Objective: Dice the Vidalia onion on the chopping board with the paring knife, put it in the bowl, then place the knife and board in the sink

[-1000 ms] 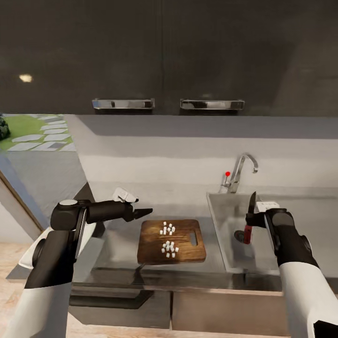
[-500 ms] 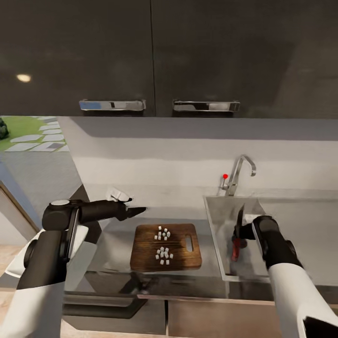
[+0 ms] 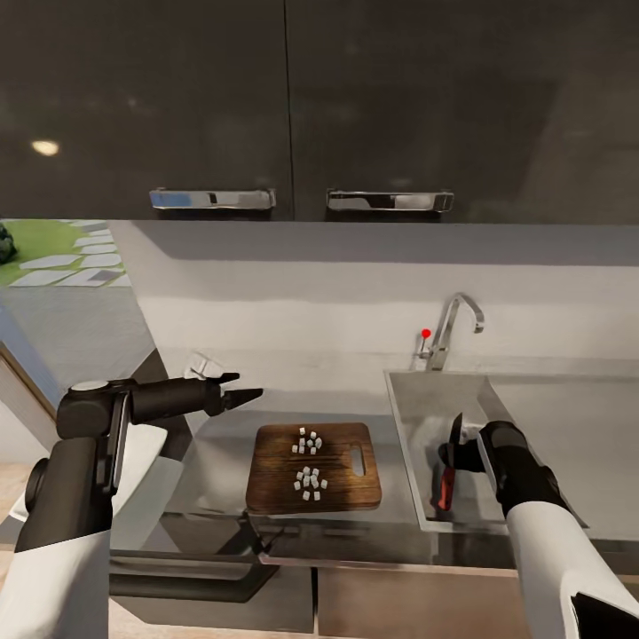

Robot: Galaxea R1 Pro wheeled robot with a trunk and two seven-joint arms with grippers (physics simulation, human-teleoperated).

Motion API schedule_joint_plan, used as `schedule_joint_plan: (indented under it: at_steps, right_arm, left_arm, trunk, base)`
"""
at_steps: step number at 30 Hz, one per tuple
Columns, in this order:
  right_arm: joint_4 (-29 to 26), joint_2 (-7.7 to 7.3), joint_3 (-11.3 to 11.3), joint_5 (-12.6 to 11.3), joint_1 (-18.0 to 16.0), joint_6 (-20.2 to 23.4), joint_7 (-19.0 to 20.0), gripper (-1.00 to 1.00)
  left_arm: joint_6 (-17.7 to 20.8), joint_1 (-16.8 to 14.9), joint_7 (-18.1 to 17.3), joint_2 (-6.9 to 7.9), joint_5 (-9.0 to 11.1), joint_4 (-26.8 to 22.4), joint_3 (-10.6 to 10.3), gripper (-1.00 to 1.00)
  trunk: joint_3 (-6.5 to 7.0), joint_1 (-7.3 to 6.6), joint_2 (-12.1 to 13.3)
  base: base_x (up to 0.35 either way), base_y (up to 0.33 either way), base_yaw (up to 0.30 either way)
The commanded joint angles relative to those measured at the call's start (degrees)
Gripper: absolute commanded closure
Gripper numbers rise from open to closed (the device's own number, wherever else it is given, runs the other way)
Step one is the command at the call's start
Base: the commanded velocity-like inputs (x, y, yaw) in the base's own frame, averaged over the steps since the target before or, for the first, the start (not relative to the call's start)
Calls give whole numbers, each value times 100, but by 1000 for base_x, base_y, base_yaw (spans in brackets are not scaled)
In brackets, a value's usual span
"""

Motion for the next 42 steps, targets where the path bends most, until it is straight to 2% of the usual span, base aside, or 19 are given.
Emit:
schedule_joint_plan:
  at_steps: [1, 18, 21, 22, 23, 25, 42]
  right_arm:
    - [-5, 2, -17, 59, -6, 18, 53, 100]
    - [-3, 2, -92, 59, -6, 0, 60, 100]
    - [-3, 2, -236, 59, -6, 0, 57, 100]
    - [-3, 2, -536, 64, -6, 2, 52, 100]
    - [-3, 2, -620, 66, -6, 3, 52, 100]
    - [-3, 2, -673, 67, -6, 7, 51, 100]
    - [-3, -6, -710, 68, -6, 44, 52, 100]
  left_arm:
    - [53, -8, -60, -4, -57, -6, 7, -100]
    - [53, -8, -63, -7, -57, -6, 7, -100]
    - [53, -8, -63, -7, -57, -6, 7, -100]
    - [53, -8, -63, -7, -57, -6, 7, -100]
    - [53, -8, -63, -7, -57, -6, 7, -100]
    - [53, -8, -63, -7, -57, -6, 7, -100]
    - [53, -8, -63, -7, -57, -6, 7, -100]
  trunk:
    - [-12, 4, -12]
    - [-12, 4, -12]
    - [-12, 4, -12]
    - [-12, 4, -12]
    - [-12, 4, -12]
    - [-12, 4, -12]
    - [-12, 4, -12]
  base:
    - [0, 0, 0]
    - [0, 0, 0]
    - [50, 0, 0]
    - [208, 0, 0]
    - [268, 0, 0]
    - [232, 0, 0]
    - [23, 0, 0]
